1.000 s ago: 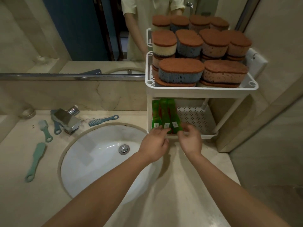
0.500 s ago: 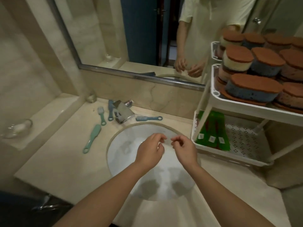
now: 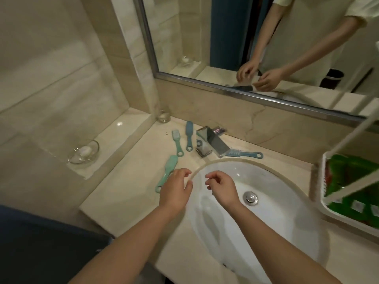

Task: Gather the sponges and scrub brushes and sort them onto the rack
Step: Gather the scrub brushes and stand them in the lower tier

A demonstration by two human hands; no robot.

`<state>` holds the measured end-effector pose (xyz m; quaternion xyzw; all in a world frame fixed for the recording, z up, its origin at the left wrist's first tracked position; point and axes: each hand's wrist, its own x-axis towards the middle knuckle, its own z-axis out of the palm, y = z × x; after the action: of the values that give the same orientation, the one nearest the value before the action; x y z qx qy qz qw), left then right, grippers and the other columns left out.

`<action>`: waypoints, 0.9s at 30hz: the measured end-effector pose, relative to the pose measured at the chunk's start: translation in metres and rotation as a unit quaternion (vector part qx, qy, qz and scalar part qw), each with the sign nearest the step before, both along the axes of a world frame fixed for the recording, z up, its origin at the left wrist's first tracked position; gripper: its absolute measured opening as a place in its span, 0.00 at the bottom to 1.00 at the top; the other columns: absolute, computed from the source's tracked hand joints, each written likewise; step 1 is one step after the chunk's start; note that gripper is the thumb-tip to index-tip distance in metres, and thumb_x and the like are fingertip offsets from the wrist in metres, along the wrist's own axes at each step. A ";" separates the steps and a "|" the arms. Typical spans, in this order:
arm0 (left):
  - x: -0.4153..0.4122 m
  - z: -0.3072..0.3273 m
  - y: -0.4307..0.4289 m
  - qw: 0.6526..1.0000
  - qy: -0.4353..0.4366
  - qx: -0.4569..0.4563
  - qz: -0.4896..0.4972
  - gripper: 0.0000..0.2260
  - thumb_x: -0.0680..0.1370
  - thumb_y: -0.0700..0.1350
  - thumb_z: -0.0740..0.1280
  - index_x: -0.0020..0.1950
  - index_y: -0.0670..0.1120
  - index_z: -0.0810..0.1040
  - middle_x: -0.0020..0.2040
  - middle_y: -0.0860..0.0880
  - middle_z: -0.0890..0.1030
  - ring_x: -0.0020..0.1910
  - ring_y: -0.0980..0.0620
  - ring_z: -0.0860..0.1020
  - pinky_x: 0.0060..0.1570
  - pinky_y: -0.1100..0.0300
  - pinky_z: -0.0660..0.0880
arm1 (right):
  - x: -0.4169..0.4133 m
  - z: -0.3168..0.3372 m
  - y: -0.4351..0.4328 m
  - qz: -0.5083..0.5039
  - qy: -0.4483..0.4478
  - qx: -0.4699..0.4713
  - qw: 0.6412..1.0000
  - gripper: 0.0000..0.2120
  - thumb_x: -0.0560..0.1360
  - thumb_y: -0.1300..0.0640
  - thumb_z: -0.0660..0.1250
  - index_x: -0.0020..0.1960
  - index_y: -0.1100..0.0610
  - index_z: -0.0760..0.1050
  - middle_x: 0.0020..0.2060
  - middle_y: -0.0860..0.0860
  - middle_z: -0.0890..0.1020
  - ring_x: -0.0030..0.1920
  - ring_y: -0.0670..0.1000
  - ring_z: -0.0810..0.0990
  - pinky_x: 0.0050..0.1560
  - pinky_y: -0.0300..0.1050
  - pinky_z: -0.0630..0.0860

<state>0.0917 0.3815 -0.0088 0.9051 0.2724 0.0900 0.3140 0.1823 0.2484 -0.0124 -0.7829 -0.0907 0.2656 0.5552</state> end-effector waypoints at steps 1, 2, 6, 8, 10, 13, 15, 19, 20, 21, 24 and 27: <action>0.001 -0.003 0.013 1.000 0.009 0.005 0.007 0.12 0.78 0.47 0.64 0.62 0.52 0.74 0.60 0.55 0.75 0.56 0.54 0.76 0.52 0.55 0.74 | 0.001 -0.003 0.013 0.002 0.009 0.000 1.000 0.13 0.74 0.66 0.59 0.47 0.52 0.78 0.40 0.49 0.83 0.44 0.51 0.81 0.41 0.43 0.75; 0.002 -0.006 0.025 1.000 0.017 0.010 0.012 0.13 0.78 0.48 0.64 0.63 0.52 0.73 0.61 0.55 0.74 0.56 0.53 0.76 0.52 0.55 0.73 | 0.001 -0.006 0.026 0.002 0.017 0.000 1.000 0.12 0.74 0.66 0.59 0.47 0.53 0.78 0.40 0.50 0.83 0.44 0.51 0.81 0.42 0.42 0.75; 0.011 -0.019 0.067 0.998 0.050 0.019 0.018 0.16 0.78 0.48 0.65 0.65 0.52 0.71 0.64 0.52 0.72 0.58 0.50 0.75 0.51 0.55 0.72 | 0.006 -0.016 0.073 -0.019 0.052 0.009 0.998 0.09 0.75 0.65 0.62 0.47 0.53 0.78 0.45 0.52 0.83 0.46 0.51 0.81 0.48 0.46 0.76; 0.015 -0.026 0.082 0.998 0.058 0.023 0.011 0.18 0.77 0.48 0.66 0.67 0.52 0.70 0.64 0.51 0.71 0.60 0.50 0.74 0.53 0.54 0.72 | 0.008 -0.022 0.092 -0.034 0.070 0.013 0.997 0.08 0.74 0.64 0.64 0.49 0.54 0.78 0.47 0.55 0.83 0.46 0.52 0.81 0.50 0.48 0.76; 0.019 -0.034 0.093 0.997 0.064 0.039 -0.003 0.21 0.76 0.49 0.67 0.68 0.51 0.69 0.64 0.50 0.71 0.61 0.49 0.72 0.55 0.54 0.71 | 0.010 -0.028 0.109 -0.044 0.080 0.009 0.996 0.08 0.75 0.63 0.64 0.51 0.54 0.78 0.47 0.56 0.83 0.46 0.53 0.80 0.52 0.50 0.76; 0.025 -0.045 0.105 0.993 0.090 0.078 -0.022 0.26 0.75 0.51 0.68 0.71 0.51 0.65 0.65 0.49 0.69 0.62 0.47 0.69 0.58 0.55 0.69 | 0.014 -0.035 0.130 -0.067 0.088 0.000 0.994 0.09 0.77 0.61 0.63 0.56 0.55 0.76 0.53 0.57 0.82 0.52 0.57 0.80 0.61 0.55 0.76; 0.029 -0.052 0.111 0.990 0.112 0.083 -0.028 0.30 0.74 0.52 0.68 0.73 0.50 0.61 0.66 0.48 0.68 0.63 0.46 0.68 0.59 0.55 0.68 | 0.016 -0.039 0.141 -0.091 0.097 -0.008 0.991 0.12 0.78 0.59 0.62 0.61 0.56 0.75 0.55 0.57 0.81 0.55 0.58 0.80 0.62 0.57 0.75; 0.037 -0.059 0.120 0.985 0.134 0.107 -0.025 0.26 0.76 0.49 0.65 0.72 0.49 0.61 0.63 0.47 0.73 0.59 0.46 0.74 0.57 0.54 0.69 | 0.021 -0.036 0.155 -0.118 0.161 0.018 0.980 0.13 0.76 0.61 0.65 0.60 0.57 0.74 0.46 0.55 0.83 0.40 0.51 0.82 0.48 0.47 0.79; 0.038 -0.060 0.123 0.984 0.131 0.114 -0.024 0.24 0.76 0.47 0.64 0.71 0.49 0.63 0.61 0.47 0.76 0.58 0.46 0.76 0.55 0.53 0.70 | 0.023 -0.034 0.158 -0.118 0.180 0.039 0.976 0.13 0.74 0.63 0.66 0.59 0.58 0.74 0.42 0.55 0.83 0.36 0.51 0.81 0.44 0.45 0.78; 0.040 -0.061 0.126 0.986 0.122 0.111 -0.019 0.22 0.76 0.46 0.62 0.71 0.49 0.65 0.59 0.48 0.78 0.56 0.45 0.77 0.53 0.52 0.70 | 0.025 -0.032 0.162 -0.120 0.192 0.059 0.972 0.14 0.73 0.66 0.66 0.58 0.59 0.75 0.38 0.56 0.83 0.34 0.51 0.80 0.41 0.44 0.78; 0.041 -0.067 0.140 0.997 0.069 0.030 0.016 0.18 0.79 0.46 0.58 0.69 0.50 0.67 0.58 0.48 0.79 0.51 0.43 0.79 0.44 0.53 0.70 | 0.033 -0.030 0.177 -0.121 0.131 0.029 0.984 0.13 0.74 0.66 0.65 0.58 0.60 0.75 0.35 0.56 0.81 0.32 0.52 0.78 0.36 0.44 0.76; 0.044 -0.073 0.155 0.990 0.029 -0.131 0.050 0.12 0.79 0.50 0.56 0.62 0.52 0.68 0.54 0.50 0.80 0.48 0.45 0.79 0.41 0.56 0.70 | 0.047 -0.033 0.193 -0.074 -0.033 -0.114 0.990 0.12 0.75 0.59 0.65 0.58 0.57 0.75 0.38 0.53 0.81 0.37 0.54 0.81 0.37 0.44 0.74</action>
<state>0.1354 0.5361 -0.0819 0.8434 0.3360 0.0433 0.4170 0.2291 0.4418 -0.0450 -0.8540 -0.0197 0.2062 0.4773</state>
